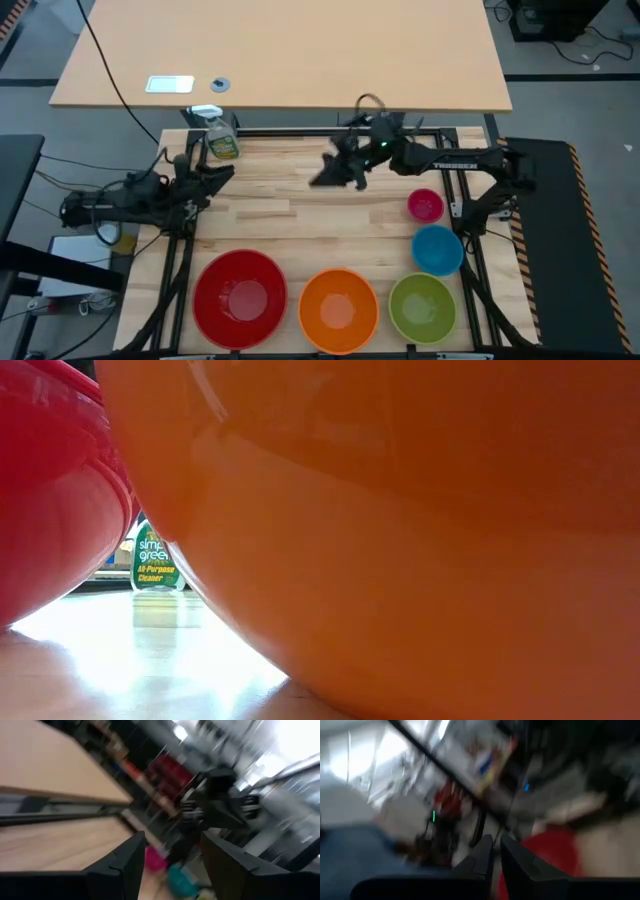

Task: Nest bowls inside each other
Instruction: Stack the orange bowl on top of the red bowl

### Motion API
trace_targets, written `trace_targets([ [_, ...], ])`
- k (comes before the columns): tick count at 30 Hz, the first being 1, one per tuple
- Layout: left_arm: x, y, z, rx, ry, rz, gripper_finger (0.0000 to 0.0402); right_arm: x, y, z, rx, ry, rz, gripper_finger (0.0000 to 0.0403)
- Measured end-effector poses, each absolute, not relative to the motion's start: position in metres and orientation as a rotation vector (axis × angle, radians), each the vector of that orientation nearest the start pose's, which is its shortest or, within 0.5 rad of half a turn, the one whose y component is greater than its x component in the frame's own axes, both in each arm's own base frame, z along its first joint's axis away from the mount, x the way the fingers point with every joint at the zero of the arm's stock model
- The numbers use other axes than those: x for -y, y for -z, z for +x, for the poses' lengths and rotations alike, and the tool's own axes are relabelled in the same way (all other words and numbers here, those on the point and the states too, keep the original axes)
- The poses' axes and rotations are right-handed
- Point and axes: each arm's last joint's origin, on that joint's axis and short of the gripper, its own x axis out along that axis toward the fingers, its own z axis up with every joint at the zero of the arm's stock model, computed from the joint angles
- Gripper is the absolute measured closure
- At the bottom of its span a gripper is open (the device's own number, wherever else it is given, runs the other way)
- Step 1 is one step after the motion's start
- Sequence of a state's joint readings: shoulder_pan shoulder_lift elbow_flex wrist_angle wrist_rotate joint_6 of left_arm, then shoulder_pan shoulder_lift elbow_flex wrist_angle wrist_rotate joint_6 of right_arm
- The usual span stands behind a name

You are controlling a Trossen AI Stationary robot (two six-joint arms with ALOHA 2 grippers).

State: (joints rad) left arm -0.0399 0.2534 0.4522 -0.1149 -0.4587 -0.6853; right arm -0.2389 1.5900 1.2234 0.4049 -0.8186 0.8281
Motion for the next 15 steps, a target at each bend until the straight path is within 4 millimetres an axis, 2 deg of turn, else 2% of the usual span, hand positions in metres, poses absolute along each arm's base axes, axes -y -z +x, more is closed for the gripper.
trace_targets([
  [3, -0.009, -0.297, 0.090, 0.079, -0.426, -0.655, 0.0186, 0.046, -0.323, 0.369, -0.425, -0.550, 0.799, 0.0361],
  [6, -0.009, -0.306, 0.094, -0.019, -0.459, -0.604, 0.0162, 0.023, -0.308, 0.375, -0.637, -0.494, 0.706, 0.0362],
  [11, -0.009, -0.315, 0.103, -0.064, -0.473, -0.575, 0.0142, -0.014, -0.297, 0.379, -0.893, -0.437, 0.473, 0.0357],
  [15, -0.012, -0.314, 0.105, -0.082, -0.468, -0.574, 0.0141, -0.040, -0.282, 0.384, -1.045, -0.405, 0.416, 0.0323],
])
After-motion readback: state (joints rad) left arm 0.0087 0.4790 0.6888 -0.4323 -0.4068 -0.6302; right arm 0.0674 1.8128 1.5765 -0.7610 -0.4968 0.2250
